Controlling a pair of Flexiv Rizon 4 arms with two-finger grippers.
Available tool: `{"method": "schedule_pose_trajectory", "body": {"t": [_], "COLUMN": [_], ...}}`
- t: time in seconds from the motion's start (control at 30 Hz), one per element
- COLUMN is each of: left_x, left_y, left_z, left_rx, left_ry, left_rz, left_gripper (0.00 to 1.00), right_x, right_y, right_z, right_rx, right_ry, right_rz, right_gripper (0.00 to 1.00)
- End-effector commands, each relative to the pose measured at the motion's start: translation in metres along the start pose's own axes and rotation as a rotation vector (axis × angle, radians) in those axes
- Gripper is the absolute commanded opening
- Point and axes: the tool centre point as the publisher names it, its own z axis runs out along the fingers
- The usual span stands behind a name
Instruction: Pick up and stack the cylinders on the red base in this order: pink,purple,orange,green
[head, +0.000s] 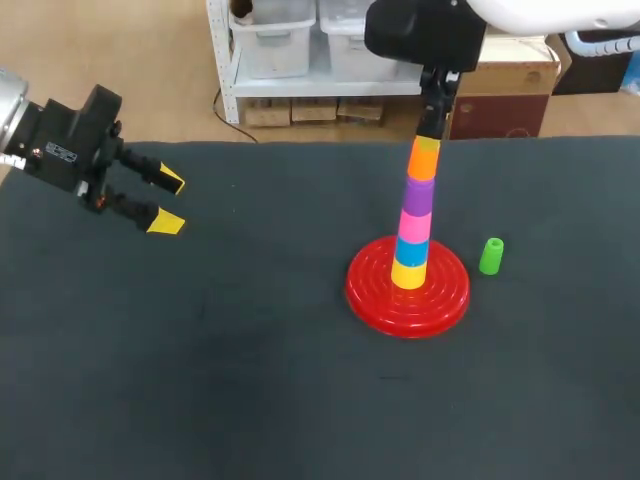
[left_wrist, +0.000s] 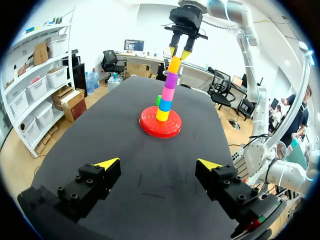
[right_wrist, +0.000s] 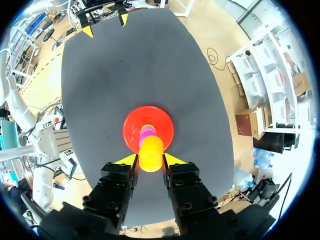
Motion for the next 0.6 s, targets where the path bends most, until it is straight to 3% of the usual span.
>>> {"method": "schedule_pose_trajectory", "body": {"t": [0.03,0.6], "left_x": [0.002,0.002], "left_y": [0.000,0.000], "left_z": [0.000,0.000], "left_rx": [0.000,0.000], "left_ry": [-0.003,-0.003], "left_rz": [0.003,0.003], "left_gripper": [1.00,1.00], "right_x": [0.001,-0.005], "right_y": [0.000,-0.003], "right_z": [-0.001,0.017], "right_rx": [0.003,-0.033], "right_ry": [-0.003,0.010], "right_rz": [-0.004,-0.009], "right_gripper": [0.00,0.00]}}
